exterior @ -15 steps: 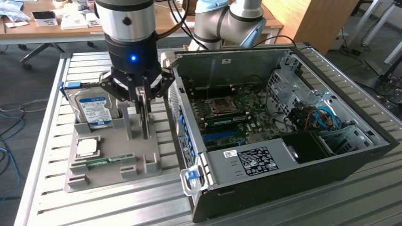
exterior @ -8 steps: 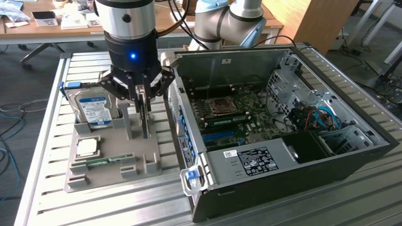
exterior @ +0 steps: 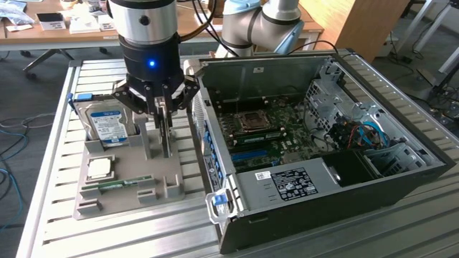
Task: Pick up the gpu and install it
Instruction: 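Pick up the gpu and move the gpu toward the slot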
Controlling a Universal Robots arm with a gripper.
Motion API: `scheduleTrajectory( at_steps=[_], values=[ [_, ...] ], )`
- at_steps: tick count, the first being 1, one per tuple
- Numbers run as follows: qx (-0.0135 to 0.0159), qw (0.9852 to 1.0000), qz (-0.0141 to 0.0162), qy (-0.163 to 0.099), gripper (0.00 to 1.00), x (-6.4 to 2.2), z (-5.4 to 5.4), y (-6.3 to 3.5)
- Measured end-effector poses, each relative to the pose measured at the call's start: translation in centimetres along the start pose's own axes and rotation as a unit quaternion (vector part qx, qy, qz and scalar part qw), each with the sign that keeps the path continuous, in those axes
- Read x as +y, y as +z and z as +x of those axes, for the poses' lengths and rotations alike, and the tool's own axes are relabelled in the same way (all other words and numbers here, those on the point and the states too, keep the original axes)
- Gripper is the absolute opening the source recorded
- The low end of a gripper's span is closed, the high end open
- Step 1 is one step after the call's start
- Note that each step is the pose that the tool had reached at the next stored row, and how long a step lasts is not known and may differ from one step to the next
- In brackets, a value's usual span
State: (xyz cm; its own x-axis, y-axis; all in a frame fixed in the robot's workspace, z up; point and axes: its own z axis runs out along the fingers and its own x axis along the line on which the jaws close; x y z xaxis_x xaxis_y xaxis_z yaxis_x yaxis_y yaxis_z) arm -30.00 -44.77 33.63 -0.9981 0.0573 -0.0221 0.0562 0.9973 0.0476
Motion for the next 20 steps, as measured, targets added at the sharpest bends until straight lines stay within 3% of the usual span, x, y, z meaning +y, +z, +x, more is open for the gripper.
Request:
scheduleTrajectory(
  at_steps=[11,20],
  values=[
    [-0.0001,1.0,-0.0001,0.0,0.27,0.06,0.0,-1.21],
    [-0.0001,1.0,-0.0001,0.0,0.27,0.16,-0.1,-3.26]
  ],
)
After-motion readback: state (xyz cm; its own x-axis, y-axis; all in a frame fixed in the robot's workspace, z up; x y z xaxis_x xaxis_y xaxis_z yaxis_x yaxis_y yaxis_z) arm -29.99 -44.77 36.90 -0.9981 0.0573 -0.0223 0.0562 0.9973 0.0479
